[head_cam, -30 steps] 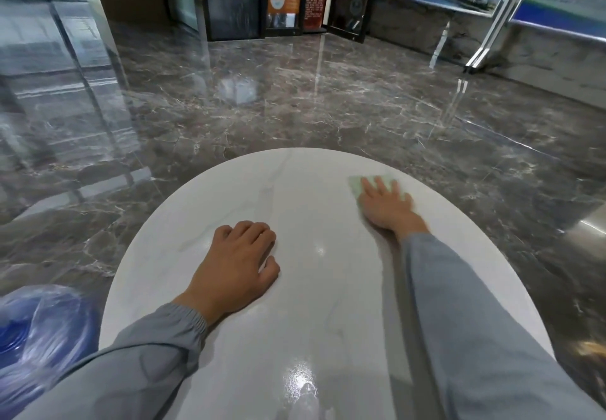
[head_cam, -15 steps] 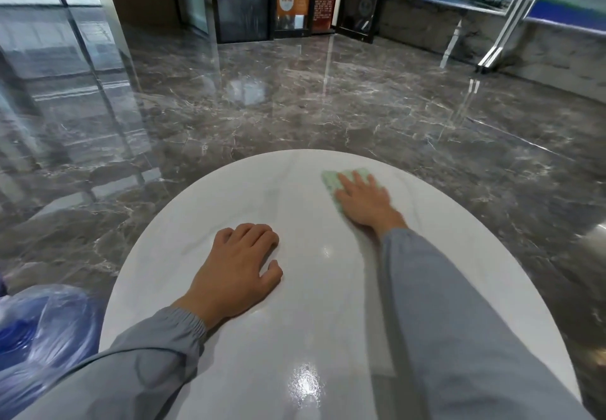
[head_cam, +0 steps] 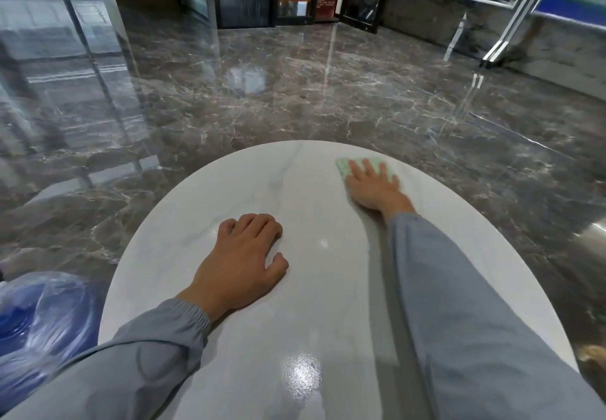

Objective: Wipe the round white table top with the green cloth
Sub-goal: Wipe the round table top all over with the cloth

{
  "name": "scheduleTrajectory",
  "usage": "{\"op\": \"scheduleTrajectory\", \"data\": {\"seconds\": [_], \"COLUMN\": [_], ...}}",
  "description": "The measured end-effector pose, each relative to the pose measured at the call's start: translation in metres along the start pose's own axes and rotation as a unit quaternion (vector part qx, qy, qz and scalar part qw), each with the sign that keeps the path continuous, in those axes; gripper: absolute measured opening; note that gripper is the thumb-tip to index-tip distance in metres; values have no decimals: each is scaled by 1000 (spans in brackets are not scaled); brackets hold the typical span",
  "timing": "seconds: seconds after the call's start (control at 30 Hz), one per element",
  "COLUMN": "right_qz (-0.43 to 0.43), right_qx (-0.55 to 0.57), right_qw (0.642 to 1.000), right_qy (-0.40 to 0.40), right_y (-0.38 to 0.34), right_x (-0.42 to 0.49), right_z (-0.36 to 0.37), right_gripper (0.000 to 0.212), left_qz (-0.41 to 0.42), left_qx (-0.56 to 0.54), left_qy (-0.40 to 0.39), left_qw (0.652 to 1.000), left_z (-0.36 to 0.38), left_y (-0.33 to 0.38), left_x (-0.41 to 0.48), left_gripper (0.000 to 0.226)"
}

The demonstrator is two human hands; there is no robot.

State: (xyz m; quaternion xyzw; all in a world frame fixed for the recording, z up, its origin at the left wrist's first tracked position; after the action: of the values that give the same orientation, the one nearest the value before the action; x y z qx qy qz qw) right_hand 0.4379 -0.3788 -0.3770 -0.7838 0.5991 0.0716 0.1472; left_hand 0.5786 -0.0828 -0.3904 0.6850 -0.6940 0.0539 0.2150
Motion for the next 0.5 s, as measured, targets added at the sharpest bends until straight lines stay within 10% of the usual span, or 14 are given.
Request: {"op": "scheduleTrajectory", "data": {"seconds": [0.23,0.5], "right_qz": [-243,-47], "right_qx": [-56,4], "right_qw": [967,999], "right_qy": [-45,7], "right_y": [-179,-45], "right_x": [-47,24], "right_z": [45,-2], "right_gripper": [57,61], "left_qz": [-3,-16], "left_qx": [14,8], "left_qy": [-8,-10], "left_qw": [1000,1000], "left_z": [-1,1], "left_y": [0,-4], "left_x": [1,0], "left_gripper": [29,32]}}
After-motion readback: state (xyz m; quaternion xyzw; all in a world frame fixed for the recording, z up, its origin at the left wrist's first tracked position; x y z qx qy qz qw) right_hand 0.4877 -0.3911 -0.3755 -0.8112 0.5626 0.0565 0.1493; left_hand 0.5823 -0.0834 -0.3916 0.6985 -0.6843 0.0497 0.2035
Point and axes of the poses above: each hand's wrist, its own x-axis towards the middle knuckle, its own z-axis out of the palm, y = z × x, the point moved 3 cm from there along x, towards the middle knuckle, and after that the axes turned 11 degrees about z, right-handed, at the moved point
